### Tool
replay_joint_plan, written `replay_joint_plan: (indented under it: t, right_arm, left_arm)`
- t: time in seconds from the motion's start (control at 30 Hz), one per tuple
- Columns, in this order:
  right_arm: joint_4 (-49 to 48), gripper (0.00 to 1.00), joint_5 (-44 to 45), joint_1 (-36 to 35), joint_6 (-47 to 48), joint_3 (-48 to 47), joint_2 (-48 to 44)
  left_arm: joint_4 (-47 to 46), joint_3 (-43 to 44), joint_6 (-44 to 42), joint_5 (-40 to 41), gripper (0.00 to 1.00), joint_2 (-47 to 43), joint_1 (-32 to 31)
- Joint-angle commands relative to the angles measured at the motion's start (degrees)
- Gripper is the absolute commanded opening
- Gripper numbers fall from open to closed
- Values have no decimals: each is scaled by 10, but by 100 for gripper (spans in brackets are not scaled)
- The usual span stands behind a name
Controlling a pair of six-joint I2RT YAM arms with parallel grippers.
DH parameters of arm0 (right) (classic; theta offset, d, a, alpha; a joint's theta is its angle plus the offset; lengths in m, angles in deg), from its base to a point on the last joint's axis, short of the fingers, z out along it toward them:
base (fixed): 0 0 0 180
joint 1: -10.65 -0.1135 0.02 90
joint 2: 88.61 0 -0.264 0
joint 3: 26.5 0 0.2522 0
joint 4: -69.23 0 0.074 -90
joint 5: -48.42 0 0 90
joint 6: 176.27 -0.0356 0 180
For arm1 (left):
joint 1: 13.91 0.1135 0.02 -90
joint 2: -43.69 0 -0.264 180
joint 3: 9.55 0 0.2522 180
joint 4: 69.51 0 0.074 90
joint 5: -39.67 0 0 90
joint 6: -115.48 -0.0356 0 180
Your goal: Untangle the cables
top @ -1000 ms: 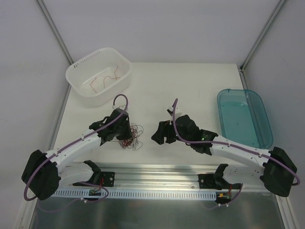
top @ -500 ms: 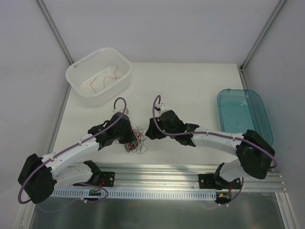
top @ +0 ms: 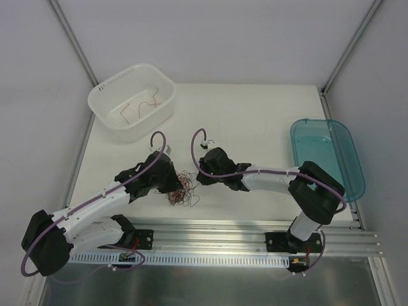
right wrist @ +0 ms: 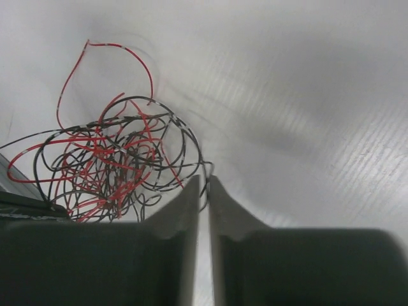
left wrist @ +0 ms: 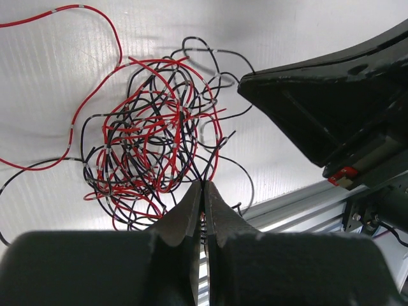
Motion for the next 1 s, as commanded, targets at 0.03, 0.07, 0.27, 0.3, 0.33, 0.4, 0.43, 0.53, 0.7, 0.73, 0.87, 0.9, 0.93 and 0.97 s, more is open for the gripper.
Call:
replay_joint_plan:
  t: [0.03,0.07,0.27,0.3,0.33,0.4,0.43,0.53,0.7,0.73,0.87,0.9,0.93,0.97]
  right_arm:
    - [-40,1,21,7,11,-4,-19]
    - [-41,1,27,7,13,12,-31]
    - [89,1,129,13,87,27,-221]
    - [116,0,151,16,98,20,-247]
    - [165,1,164,20,106,14,-299]
    - [215,1,205,29,129,-11,-345]
    - [258,1,214,32,136,-19,-389]
    - [328,1,241,51,159,-54,-463]
    - [413,1,271,66,195,-116,-542]
    - [424,1,269,67,197,-128,-550]
    - [467,0,259,67,197,-181,-564]
    - [476,1,256,67,197,-186,-570]
    - [480,1,256,67,197,-189,-574]
    - [483,1,261,67,211,-194,-580]
  left_arm:
    - [-7,-13,0,6,0,-16,-9]
    - [-7,-16,-4,8,0,-20,-8]
    - [14,-30,-20,49,0,-27,35]
    - [17,-31,-24,49,0,-27,45]
    - [20,-32,-30,48,0,-27,67]
    - [24,-33,-37,44,0,-27,88]
    - [27,-32,-43,44,0,-27,107]
    - [35,-26,-54,51,0,-26,128]
    - [51,-11,-58,77,0,-15,151]
    - [51,-11,-60,80,0,-13,155]
    - [51,7,-68,94,0,10,160]
    - [51,10,-72,99,0,15,162]
    - [52,12,-74,108,0,19,164]
    - [53,17,-75,112,0,29,167]
